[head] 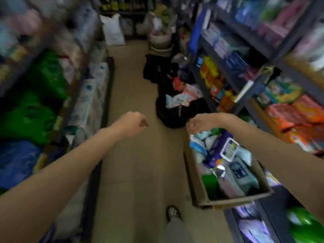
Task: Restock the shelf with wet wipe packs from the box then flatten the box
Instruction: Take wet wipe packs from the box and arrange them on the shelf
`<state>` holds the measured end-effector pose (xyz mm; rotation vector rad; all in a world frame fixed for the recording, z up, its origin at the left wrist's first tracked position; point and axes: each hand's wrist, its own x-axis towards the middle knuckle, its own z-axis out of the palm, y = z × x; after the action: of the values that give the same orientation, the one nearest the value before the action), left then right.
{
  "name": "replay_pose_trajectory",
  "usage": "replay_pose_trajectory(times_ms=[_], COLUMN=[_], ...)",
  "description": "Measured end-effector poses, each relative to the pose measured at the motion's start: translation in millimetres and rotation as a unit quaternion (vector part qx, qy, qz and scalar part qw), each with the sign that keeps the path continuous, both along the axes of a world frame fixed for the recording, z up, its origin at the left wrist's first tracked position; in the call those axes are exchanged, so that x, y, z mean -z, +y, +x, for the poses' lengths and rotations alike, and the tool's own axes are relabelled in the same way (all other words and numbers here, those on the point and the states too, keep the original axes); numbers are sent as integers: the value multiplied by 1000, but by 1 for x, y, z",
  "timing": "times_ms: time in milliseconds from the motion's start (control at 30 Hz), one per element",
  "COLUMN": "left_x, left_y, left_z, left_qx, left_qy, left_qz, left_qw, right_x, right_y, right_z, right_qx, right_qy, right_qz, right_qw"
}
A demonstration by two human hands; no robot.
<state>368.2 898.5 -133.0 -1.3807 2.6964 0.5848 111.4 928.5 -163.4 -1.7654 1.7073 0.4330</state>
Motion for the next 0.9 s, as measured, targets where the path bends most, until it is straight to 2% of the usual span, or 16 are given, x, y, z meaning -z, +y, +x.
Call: replay_pose_trajectory(times_ms=[67, 133, 300, 433, 533, 633, 700, 800, 900], left_x=[26, 51, 118, 166, 188, 212, 228, 247, 260], left_y=[2, 2, -3, -2, 0, -5, -10, -18, -27], left_z=[-49, -93, -183, -231, -253, -265, -263, -253, -243], left_qx=[46, 81, 100, 63, 12, -51, -83, -136, -183], left_qy=[-17, -36, -94, -102, -101, -66, -50, -13, 31], left_qz=[35, 63, 121, 154, 167, 203, 204, 203, 213], left_qw=[998, 994, 983, 981, 981, 976, 974, 970, 959], right_x=[25, 54, 138, 179, 202, 222, 242, 286, 316], right_y=[30, 53, 86, 86, 71, 42, 19, -11, -29], right_z=[-47, -88, -170, -207, -212, -199, -184, -156, -135], right_qx=[72, 98, 70, -1, -10, 48, 67, 52, 79], right_qy=[0, 4, 68, 108, 63, -39, -68, -25, 3], right_qz=[8, 22, 36, -18, -56, -69, -64, -66, -105], right_qw=[997, 995, 995, 994, 996, 996, 993, 996, 991])
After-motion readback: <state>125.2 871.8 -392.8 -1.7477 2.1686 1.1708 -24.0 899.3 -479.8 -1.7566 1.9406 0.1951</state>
